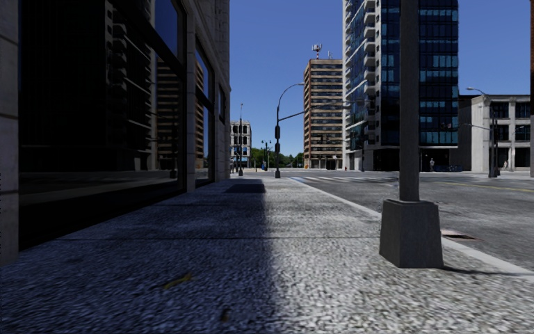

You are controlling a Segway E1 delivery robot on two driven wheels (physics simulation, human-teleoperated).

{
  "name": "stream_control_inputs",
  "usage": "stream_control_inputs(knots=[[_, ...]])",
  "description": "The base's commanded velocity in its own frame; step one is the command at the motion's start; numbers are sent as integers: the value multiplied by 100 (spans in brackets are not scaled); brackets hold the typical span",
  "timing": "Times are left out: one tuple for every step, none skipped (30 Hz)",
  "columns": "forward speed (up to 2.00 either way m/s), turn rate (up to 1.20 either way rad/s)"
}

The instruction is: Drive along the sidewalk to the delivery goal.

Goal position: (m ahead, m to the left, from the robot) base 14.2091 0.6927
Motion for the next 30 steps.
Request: stream_control_inputs(knots=[[187,0],[187,0],[187,0],[187,0],[187,0],[187,0],[187,0],[187,0],[187,0],[187,0],[187,0],[187,0],[187,0],[187,0],[187,0],[187,0],[187,0],[187,0],[187,0],[187,0],[187,0],[187,0],[187,43],[187,89],[187,93],[187,0],[187,0],[187,0],[187,0],[187,0]])
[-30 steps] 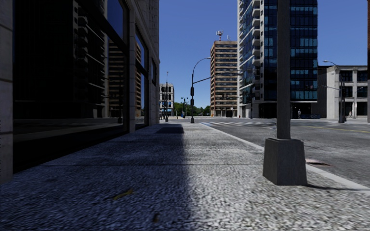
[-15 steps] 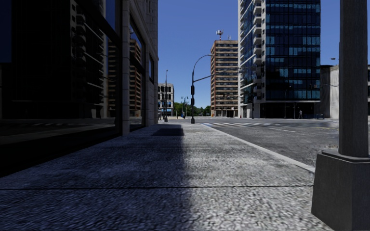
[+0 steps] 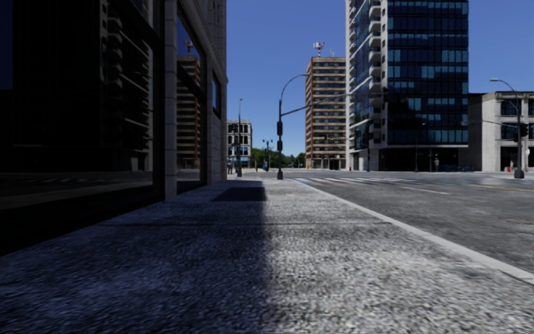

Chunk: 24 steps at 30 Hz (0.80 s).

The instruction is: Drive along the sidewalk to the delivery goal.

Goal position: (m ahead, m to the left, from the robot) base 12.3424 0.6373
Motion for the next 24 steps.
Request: stream_control_inputs(knots=[[187,0],[187,0],[187,0],[187,0],[187,0],[187,0],[187,0],[187,0],[187,0],[187,0],[187,0],[187,0],[187,0],[187,0],[187,0],[187,0],[187,0],[187,0],[187,0],[187,14],[187,62],[187,69],[187,0],[187,0]])
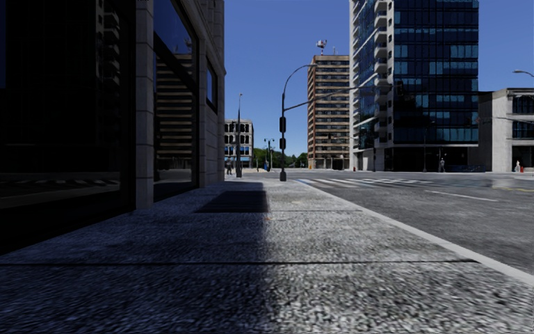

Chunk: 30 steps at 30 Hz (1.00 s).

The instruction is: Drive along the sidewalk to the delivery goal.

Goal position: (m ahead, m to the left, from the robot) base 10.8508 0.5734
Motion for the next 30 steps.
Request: stream_control_inputs(knots=[[187,0],[187,0],[187,0],[187,0],[187,0],[187,0],[187,0],[187,0],[187,0],[187,0],[187,0],[187,0],[187,0],[187,0],[187,0],[187,0],[187,0],[187,0],[187,31],[187,58],[187,66],[187,0],[187,0],[187,0],[187,0],[187,0],[187,0],[187,0],[187,0],[187,0]])
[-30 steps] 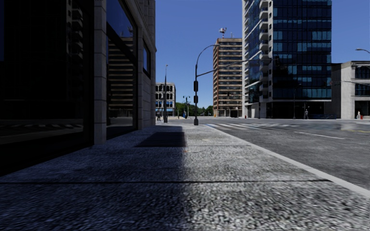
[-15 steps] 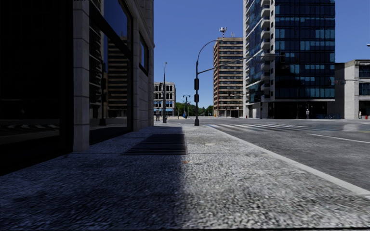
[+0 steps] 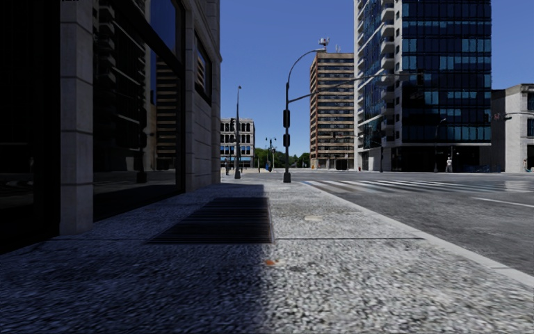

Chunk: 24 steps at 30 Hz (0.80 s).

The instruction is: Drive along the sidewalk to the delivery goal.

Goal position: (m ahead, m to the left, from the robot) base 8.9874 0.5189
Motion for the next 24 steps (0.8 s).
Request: stream_control_inputs(knots=[[187,0],[187,0],[187,0],[187,0],[187,0],[187,0],[187,0],[187,0],[187,0],[187,0],[187,0],[187,0],[187,0],[187,0],[187,0],[187,0],[187,0],[187,0],[187,0],[187,0],[187,0],[187,0],[187,0],[187,0]])
